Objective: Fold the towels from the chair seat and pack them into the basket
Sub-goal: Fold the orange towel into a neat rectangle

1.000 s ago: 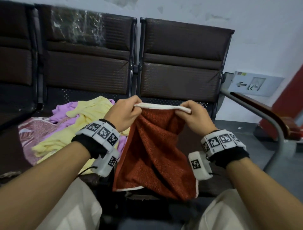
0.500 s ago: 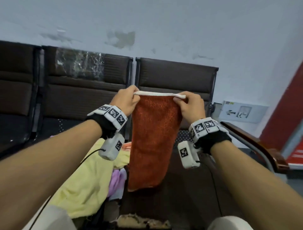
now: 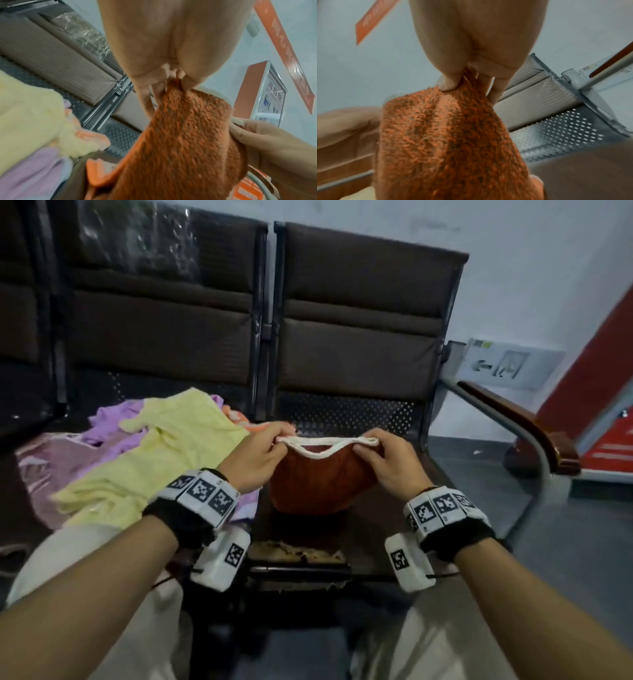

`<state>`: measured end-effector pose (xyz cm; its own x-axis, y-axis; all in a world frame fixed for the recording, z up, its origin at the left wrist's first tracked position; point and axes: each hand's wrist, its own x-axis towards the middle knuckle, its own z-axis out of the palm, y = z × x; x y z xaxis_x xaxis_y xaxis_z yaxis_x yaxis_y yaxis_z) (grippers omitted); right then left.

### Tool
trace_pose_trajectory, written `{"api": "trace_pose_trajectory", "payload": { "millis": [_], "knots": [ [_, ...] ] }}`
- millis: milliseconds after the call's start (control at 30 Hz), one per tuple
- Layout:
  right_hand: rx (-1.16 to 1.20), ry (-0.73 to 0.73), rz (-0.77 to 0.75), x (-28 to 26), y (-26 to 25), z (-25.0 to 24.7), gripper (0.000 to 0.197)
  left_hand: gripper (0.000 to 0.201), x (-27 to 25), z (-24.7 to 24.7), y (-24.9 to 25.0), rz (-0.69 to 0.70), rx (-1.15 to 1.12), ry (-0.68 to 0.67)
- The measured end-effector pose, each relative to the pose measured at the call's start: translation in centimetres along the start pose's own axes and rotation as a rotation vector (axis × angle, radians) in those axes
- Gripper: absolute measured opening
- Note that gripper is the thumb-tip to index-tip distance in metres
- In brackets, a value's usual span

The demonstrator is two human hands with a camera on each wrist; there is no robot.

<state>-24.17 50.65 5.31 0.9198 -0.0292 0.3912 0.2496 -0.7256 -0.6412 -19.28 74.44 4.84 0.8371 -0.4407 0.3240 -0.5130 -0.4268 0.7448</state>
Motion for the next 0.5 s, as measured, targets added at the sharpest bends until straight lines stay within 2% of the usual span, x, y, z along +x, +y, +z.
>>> {"api": "trace_pose_trajectory", "payload": {
  "millis": [100, 233, 333, 400, 433, 500],
  "knots": [
    [-0.012, -0.153, 0.053, -3.8, 1.7, 0.5, 0.006, 0.02, -3.7, 2.3, -1.5, -0.054, -0.01, -0.182],
    [-0.049, -0.281, 0.188, -6.5, 3.8, 1.6, 0.01, 0.02, -6.5, 4.5, -3.4, -0.19, -0.01, -0.288],
    [0.135, -0.449, 0.309, -7.2, 4.9, 2.2, 0.024, 0.021, -6.3, 4.9, -4.1, -0.243, -0.028, -0.25],
    [0.202, -0.596, 0.321, -6.9, 5.6, 2.5, 0.046, 0.023, -5.1, 4.9, -4.4, -0.27, -0.054, -0.194],
    [0.17, -0.634, 0.319, -6.5, 5.9, 2.7, 0.053, 0.025, -4.4, 4.9, -4.6, -0.279, -0.059, -0.172],
    [0.147, -0.596, 0.342, -5.2, 6.6, 3.1, 0.05, 0.027, -2.7, 5.1, -4.9, -0.279, -0.067, -0.129]
  ]
}}
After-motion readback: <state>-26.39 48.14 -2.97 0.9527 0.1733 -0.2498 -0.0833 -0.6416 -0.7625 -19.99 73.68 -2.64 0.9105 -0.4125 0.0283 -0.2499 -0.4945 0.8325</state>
